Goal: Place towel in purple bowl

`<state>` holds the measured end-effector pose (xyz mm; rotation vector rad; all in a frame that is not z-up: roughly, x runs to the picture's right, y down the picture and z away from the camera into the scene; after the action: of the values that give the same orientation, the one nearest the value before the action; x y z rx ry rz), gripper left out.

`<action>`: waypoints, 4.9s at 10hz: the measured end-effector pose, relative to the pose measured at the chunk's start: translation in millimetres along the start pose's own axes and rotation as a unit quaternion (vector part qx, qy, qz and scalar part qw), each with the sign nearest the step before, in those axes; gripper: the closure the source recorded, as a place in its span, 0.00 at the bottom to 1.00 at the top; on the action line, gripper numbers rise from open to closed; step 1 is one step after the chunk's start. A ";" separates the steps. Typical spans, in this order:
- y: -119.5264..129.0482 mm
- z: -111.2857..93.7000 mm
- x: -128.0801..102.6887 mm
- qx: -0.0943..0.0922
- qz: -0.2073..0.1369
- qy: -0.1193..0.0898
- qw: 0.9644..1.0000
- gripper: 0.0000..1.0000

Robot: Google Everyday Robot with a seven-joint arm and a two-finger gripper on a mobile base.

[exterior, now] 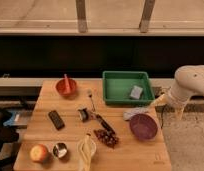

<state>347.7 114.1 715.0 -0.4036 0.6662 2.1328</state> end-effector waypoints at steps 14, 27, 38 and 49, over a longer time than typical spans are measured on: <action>0.0 -0.3 0.0 0.000 0.000 0.000 1.000 0.20; 71.1 15.1 9.6 0.015 -0.108 -0.003 0.994 0.20; 145.2 71.9 16.1 0.036 -0.284 0.018 0.958 0.20; 135.5 141.1 11.0 -0.039 -0.300 0.185 0.935 0.22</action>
<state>225.2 136.1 866.3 -0.9392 0.5704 1.5115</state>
